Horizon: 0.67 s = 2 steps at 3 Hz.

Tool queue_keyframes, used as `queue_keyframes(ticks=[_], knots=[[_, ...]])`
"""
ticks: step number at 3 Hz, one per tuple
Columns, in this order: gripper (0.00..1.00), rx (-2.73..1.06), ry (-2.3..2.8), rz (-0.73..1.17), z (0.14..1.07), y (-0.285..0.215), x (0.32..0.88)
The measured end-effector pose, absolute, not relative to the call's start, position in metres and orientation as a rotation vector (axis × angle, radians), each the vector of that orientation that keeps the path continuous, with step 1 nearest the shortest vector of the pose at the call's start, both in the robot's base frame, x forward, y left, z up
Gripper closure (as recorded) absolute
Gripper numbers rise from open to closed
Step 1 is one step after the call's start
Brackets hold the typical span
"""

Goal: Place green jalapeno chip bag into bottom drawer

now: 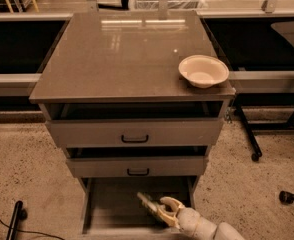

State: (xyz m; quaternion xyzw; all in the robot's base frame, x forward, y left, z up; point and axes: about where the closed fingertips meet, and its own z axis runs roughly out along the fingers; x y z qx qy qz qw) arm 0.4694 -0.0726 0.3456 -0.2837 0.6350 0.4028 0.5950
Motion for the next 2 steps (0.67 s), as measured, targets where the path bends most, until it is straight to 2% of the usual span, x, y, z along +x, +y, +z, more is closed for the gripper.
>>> queue_keyframes(ticks=[1, 2], knots=[[0.05, -0.659, 1.475, 0.936, 0.3456, -0.0726, 0.4694], [0.0, -0.659, 1.475, 0.936, 0.3456, -0.0726, 0.4694]])
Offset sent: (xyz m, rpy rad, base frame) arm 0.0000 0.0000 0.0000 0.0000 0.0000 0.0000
